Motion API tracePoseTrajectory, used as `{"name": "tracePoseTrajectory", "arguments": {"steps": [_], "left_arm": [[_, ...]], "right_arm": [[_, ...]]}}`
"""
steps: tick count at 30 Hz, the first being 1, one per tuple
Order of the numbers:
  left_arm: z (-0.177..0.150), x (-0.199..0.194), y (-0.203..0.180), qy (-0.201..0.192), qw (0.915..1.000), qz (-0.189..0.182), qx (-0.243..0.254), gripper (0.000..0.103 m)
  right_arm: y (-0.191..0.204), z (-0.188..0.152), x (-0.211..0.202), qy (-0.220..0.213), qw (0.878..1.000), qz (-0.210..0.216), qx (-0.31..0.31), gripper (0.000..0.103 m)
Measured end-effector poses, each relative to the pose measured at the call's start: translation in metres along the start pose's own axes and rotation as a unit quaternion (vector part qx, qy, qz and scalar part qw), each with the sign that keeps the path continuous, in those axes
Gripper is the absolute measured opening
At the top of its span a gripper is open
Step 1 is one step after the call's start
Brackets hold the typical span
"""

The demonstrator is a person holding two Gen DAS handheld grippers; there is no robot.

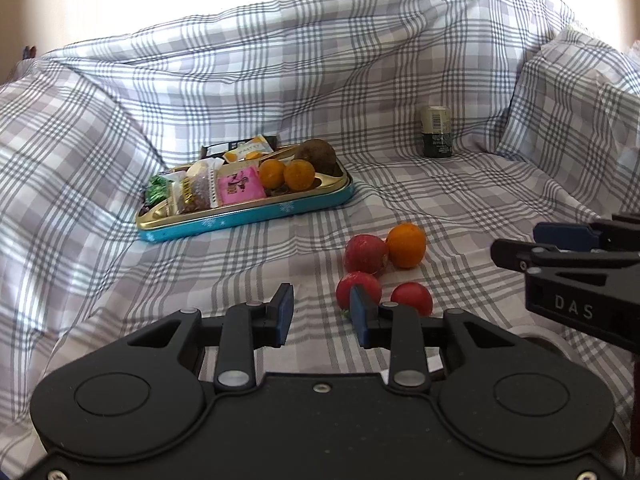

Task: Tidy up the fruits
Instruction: 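Grasp a red radish with the left tool while the right tool grasps a red tomato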

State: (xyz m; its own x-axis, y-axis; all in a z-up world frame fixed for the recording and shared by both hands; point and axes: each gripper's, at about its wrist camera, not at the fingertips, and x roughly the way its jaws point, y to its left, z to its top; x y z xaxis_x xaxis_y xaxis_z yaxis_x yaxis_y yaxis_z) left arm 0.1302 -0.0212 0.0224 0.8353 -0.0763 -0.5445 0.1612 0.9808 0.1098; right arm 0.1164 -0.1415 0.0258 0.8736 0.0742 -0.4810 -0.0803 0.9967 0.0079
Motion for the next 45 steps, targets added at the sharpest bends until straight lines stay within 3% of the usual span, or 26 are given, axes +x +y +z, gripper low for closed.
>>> {"name": "tracePoseTrajectory", "arguments": {"steps": [12, 21, 27, 29, 35, 45], "left_arm": [[0.006, 0.044, -0.02, 0.028, 0.998, -0.007, 0.056, 0.045], [0.003, 0.052, -0.014, 0.013, 0.9977, -0.049, 0.045, 0.047], [0.006, 0.058, 0.007, 0.033, 0.995, -0.093, -0.02, 0.048], [0.006, 0.058, 0.011, 0.028, 0.9944, -0.097, -0.03, 0.043], [0.005, 0.05, 0.011, -0.004, 0.9994, -0.031, -0.013, 0.04], [0.007, 0.058, 0.048, 0.023, 0.9956, -0.004, -0.091, 0.04]], "right_arm": [[-0.002, 0.015, 0.041, 0.003, 1.0, 0.003, -0.002, 0.043], [-0.011, 0.013, 0.059, 0.02, 1.0, -0.003, 0.017, 0.043], [-0.013, 0.011, 0.058, 0.016, 1.0, -0.002, 0.025, 0.043], [-0.013, 0.012, 0.056, 0.011, 1.0, 0.001, 0.027, 0.043], [-0.006, 0.011, 0.05, 0.003, 1.0, 0.009, 0.008, 0.043], [0.025, 0.005, 0.042, 0.021, 0.997, 0.055, -0.047, 0.043]]}}
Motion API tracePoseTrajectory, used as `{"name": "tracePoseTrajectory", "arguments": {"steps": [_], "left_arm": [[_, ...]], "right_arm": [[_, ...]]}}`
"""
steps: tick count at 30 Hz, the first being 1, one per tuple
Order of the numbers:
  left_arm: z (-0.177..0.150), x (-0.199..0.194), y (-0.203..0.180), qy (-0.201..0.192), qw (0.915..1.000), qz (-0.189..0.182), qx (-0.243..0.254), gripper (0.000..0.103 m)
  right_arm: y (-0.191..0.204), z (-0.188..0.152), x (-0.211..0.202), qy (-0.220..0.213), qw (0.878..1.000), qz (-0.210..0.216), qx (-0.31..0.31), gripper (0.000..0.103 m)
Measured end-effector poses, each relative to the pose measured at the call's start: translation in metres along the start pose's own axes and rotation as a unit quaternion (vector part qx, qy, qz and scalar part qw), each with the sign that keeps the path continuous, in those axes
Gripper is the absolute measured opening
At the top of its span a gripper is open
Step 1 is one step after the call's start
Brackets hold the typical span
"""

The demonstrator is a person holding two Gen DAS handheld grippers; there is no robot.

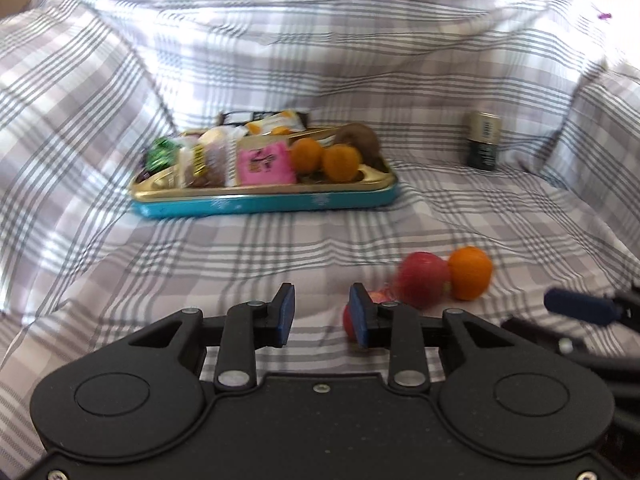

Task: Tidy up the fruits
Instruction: 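Grasp a red radish with the left tool while the right tool grasps a red tomato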

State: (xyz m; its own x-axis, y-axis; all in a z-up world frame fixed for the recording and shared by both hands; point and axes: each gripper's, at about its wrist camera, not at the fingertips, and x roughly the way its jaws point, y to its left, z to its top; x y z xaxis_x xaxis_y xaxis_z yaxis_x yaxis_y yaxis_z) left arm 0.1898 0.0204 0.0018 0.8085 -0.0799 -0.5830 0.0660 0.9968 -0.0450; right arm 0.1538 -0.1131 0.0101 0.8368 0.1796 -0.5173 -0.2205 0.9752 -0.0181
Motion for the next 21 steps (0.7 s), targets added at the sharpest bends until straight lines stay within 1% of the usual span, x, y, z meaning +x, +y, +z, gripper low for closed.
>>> {"name": "tracePoseTrajectory", "arguments": {"steps": [3, 6, 10, 13, 15, 16, 18, 21], "left_arm": [[0.002, 0.002, 0.01, 0.007, 0.9996, 0.004, -0.026, 0.04], [0.003, -0.001, 0.02, 0.004, 0.9987, 0.002, -0.051, 0.04], [0.005, -0.003, 0.028, -0.002, 0.9976, -0.003, -0.069, 0.04], [0.006, -0.006, 0.028, -0.006, 0.9974, -0.012, -0.071, 0.04], [0.006, -0.008, 0.027, -0.012, 0.9974, -0.02, -0.068, 0.04], [0.006, -0.01, 0.026, -0.015, 0.9974, -0.024, -0.066, 0.04], [0.006, -0.013, 0.023, -0.022, 0.9976, -0.032, -0.058, 0.04], [0.005, -0.016, 0.017, -0.027, 0.9977, -0.048, -0.039, 0.04]], "right_arm": [[0.008, -0.002, 0.001, 0.011, 1.0, 0.009, -0.013, 0.043], [0.017, -0.002, 0.005, 0.023, 0.999, 0.018, -0.025, 0.043], [0.027, -0.001, 0.014, 0.042, 0.998, 0.014, -0.039, 0.043], [0.033, -0.001, 0.02, 0.054, 0.998, 0.012, -0.043, 0.043], [0.037, -0.002, 0.023, 0.059, 0.997, 0.007, -0.05, 0.041], [0.038, -0.003, 0.024, 0.058, 0.997, 0.003, -0.054, 0.04], [0.041, -0.005, 0.022, 0.054, 0.997, -0.003, -0.063, 0.032], [0.037, -0.007, 0.018, 0.049, 0.997, -0.01, -0.064, 0.032]]}}
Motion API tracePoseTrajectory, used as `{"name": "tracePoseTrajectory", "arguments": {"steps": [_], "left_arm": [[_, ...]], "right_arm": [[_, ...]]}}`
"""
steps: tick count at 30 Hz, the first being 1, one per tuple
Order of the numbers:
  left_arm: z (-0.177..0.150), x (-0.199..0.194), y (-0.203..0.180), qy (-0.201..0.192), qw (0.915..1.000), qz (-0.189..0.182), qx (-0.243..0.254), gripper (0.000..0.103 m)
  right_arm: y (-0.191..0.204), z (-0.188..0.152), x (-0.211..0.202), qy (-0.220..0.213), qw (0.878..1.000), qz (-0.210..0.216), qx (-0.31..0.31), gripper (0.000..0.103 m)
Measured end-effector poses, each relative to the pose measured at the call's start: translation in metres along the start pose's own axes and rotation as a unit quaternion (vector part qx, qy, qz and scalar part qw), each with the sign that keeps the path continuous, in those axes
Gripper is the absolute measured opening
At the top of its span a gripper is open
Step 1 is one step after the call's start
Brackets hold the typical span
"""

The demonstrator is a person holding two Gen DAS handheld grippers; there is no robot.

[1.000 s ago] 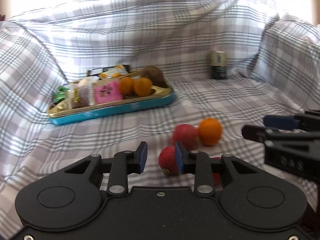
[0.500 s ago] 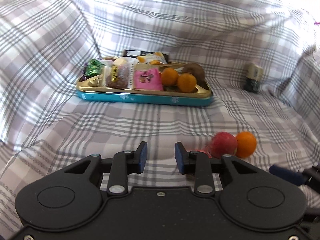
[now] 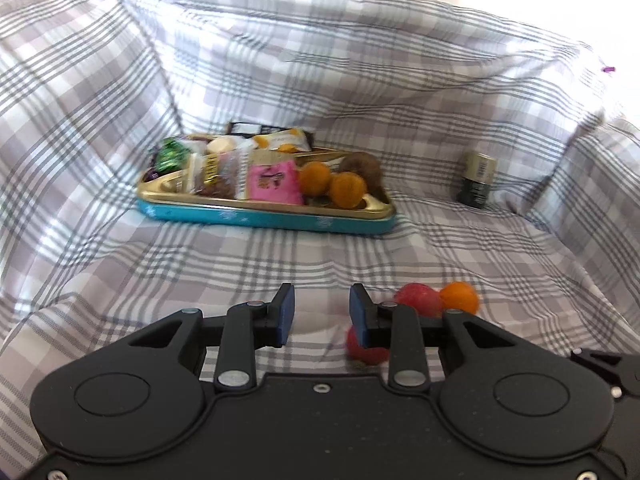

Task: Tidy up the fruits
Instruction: 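Grasp a red radish with the left tool while the right tool grasps a red tomato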

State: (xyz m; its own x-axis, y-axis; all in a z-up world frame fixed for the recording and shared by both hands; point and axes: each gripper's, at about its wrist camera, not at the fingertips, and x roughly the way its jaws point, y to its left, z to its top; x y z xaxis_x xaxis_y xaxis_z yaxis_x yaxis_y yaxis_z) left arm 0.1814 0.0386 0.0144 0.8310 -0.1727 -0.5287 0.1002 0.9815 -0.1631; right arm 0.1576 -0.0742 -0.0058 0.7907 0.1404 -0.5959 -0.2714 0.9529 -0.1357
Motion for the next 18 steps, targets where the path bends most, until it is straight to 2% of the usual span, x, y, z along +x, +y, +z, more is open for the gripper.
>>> {"name": "tracePoseTrajectory", "arguments": {"steps": [9, 18], "left_arm": [[-0.01, 0.005, -0.025, 0.016, 0.9974, -0.014, 0.068, 0.041], [-0.019, 0.011, -0.04, 0.029, 0.9936, -0.009, 0.108, 0.041]], "right_arm": [[-0.025, -0.005, 0.001, 0.004, 0.998, -0.034, 0.049, 0.032], [-0.034, -0.007, 0.007, 0.003, 0.997, -0.036, 0.073, 0.033]]}}
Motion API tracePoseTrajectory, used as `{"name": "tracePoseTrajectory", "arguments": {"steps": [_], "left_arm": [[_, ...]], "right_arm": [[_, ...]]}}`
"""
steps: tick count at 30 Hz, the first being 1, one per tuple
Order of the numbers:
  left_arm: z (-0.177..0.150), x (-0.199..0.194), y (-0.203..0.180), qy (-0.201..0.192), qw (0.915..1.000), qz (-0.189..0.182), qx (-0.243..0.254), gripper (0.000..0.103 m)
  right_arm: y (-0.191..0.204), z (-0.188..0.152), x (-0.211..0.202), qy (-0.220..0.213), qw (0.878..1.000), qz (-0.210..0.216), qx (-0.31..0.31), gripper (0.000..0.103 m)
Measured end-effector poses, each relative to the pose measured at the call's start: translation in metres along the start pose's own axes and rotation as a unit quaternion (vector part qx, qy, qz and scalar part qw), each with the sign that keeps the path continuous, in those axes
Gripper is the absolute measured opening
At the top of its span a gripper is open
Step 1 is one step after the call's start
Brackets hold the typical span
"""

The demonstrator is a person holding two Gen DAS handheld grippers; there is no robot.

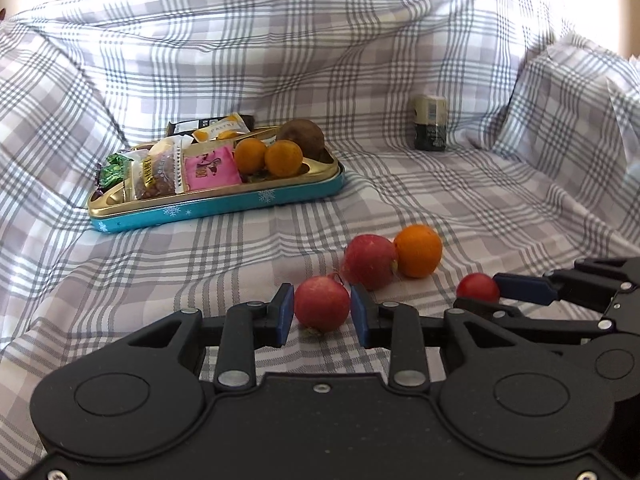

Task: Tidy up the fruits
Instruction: 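Grasp a red radish with the left tool while the right tool grasps a red tomato, then lift and carry the radish and tomato over the steel tray with both tools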

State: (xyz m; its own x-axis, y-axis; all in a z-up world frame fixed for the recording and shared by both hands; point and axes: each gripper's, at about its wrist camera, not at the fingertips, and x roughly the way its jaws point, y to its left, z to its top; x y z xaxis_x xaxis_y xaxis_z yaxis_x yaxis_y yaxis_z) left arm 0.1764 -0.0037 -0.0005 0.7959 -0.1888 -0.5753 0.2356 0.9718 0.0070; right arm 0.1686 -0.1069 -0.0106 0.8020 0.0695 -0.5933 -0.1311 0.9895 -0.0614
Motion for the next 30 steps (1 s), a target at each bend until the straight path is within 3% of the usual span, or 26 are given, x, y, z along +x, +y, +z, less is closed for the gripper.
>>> {"name": "tracePoseTrajectory", "arguments": {"steps": [10, 23, 30], "left_arm": [[0.003, 0.01, 0.002, 0.012, 0.9999, 0.005, -0.007, 0.044], [0.0, 0.023, -0.011, 0.021, 0.9993, 0.015, 0.028, 0.047], [0.002, 0.023, -0.004, 0.014, 0.9999, 0.007, 0.008, 0.045]], "right_arm": [[-0.011, -0.001, 0.011, 0.02, 0.999, 0.013, 0.044, 0.034], [-0.007, -0.001, 0.014, 0.016, 0.999, 0.007, 0.033, 0.034], [-0.005, -0.001, 0.014, 0.015, 1.0, 0.003, 0.027, 0.034]]}}
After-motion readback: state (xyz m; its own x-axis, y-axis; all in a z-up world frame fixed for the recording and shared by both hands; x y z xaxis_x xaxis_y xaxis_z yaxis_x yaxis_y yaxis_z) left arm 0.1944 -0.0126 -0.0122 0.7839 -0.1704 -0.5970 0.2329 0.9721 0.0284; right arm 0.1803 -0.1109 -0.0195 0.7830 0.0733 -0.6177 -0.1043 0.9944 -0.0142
